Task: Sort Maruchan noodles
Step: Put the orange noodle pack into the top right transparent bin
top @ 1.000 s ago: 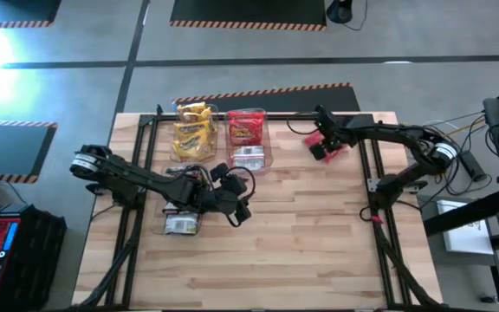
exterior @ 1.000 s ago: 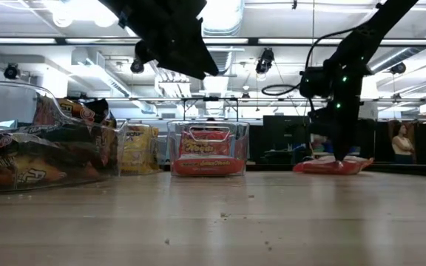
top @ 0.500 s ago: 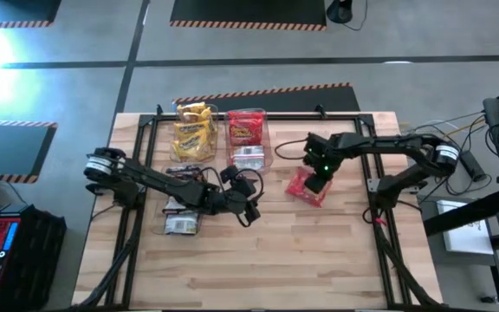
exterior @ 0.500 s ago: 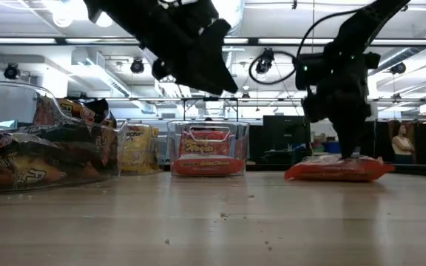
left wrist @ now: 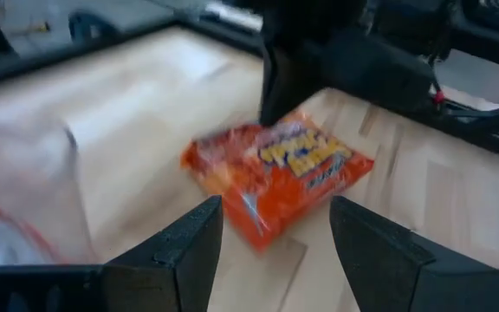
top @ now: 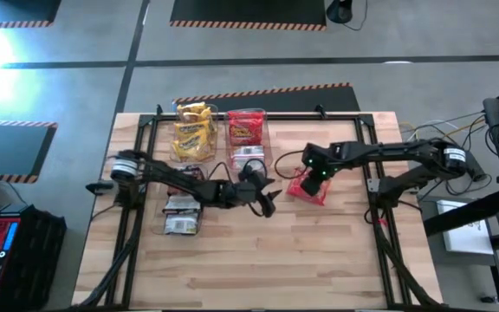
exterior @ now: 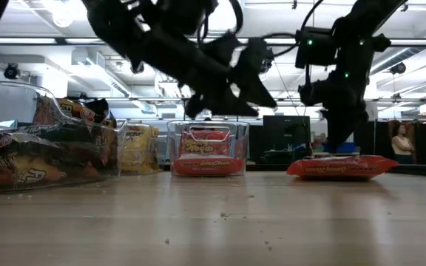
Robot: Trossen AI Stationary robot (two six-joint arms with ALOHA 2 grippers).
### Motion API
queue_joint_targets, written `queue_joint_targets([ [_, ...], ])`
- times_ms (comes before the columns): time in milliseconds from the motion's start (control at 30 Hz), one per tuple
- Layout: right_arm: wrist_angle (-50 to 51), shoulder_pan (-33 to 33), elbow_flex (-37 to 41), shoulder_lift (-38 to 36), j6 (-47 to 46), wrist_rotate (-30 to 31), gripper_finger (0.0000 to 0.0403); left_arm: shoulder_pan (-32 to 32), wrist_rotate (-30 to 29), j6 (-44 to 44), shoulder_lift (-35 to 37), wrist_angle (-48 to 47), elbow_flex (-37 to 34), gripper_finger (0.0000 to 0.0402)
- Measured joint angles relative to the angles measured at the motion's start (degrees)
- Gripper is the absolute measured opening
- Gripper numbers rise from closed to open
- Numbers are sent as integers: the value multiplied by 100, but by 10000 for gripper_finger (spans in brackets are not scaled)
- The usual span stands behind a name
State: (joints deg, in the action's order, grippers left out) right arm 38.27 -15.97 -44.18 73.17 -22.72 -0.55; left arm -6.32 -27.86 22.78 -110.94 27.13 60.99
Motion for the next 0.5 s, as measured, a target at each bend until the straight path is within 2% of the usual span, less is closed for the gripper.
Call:
queue_joint_targets([
  [167,-30,13,-6,330,15,155,9,-64,8,946,-375,81,0,197],
  [333,-68,169,-29,594,17,-65,9,-112,106,1717,-561,71,-4,197],
  [500,-73,538,-24,596,20,-129,9,-104,956,1881,-561,67,-4,197],
])
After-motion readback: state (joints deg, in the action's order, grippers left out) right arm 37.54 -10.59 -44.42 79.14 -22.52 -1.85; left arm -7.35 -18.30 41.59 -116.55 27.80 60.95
